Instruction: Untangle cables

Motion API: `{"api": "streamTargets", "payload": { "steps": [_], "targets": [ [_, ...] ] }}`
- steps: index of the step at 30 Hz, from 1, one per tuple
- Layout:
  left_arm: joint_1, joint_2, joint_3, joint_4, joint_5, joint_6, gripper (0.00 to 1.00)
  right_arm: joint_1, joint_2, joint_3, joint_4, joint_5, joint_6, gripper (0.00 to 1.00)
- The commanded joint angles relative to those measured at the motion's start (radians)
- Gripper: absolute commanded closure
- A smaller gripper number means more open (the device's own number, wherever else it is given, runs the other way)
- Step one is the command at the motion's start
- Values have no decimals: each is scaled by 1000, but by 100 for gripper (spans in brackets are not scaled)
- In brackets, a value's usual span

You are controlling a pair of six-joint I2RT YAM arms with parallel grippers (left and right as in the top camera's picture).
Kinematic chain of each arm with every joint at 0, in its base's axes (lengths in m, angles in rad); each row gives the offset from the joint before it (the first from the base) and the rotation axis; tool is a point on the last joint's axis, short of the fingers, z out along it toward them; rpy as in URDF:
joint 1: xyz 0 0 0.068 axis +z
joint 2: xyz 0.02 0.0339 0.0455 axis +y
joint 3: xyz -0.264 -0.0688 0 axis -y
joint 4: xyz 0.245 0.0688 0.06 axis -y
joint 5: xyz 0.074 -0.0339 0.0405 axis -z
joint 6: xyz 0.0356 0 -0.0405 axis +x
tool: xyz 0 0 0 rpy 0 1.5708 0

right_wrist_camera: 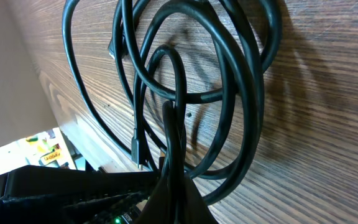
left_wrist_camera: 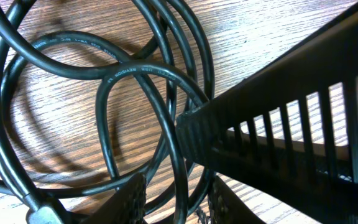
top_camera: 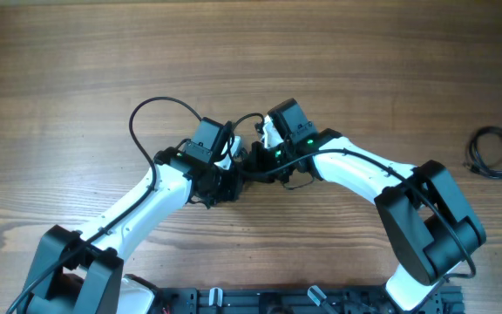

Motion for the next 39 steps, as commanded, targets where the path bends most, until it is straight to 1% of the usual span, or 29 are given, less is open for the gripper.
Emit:
{"api": "streamTargets", "payload": {
  "steps": [1,2,4,7,14,15,17,21,27,29,31,35,36,37,39],
  "targets": [
    [3,1,-11,0,-33,2,75,3,17,8,-5,21,-48,96],
    [3,1,-11,1,-33,2,81,3,17,8,-15,32,-48,96],
    [3,1,-11,1,-35,2,80,4,17,8,-32,49,-62,95],
    [3,1,-11,2,-41,2,80,3,17,8,-56,51,-124,95],
    [3,1,-11,8,-48,-4,80,3,17,8,-58,58,-124,95],
    [3,1,-11,10,-48,-19,80,3,17,8,-58,58,-123,95],
    [3,1,-11,13,-44,-45,73,3,17,8,-58,35,-122,95],
    [3,2,-12,13,-44,-48,70,3,17,8,-54,5,-99,95],
    [2,2,-18,22,-44,-48,69,3,17,8,-54,-4,-97,96],
    [2,3,-38,51,-44,-49,72,3,17,8,-54,-14,-98,96],
    [3,3,-64,92,-49,-57,78,4,17,8,-53,-15,-99,96],
    [3,3,-68,106,-147,-139,86,4,17,8,-51,-14,-99,96],
    [3,3,-68,108,-149,-139,89,4,17,8,-50,-14,-100,96],
    [3,3,-68,108,-149,-139,95,4,17,8,-50,-14,-99,96],
    [3,2,-68,106,-148,-143,96,-2,17,8,-49,-14,-100,96]
  ]
}}
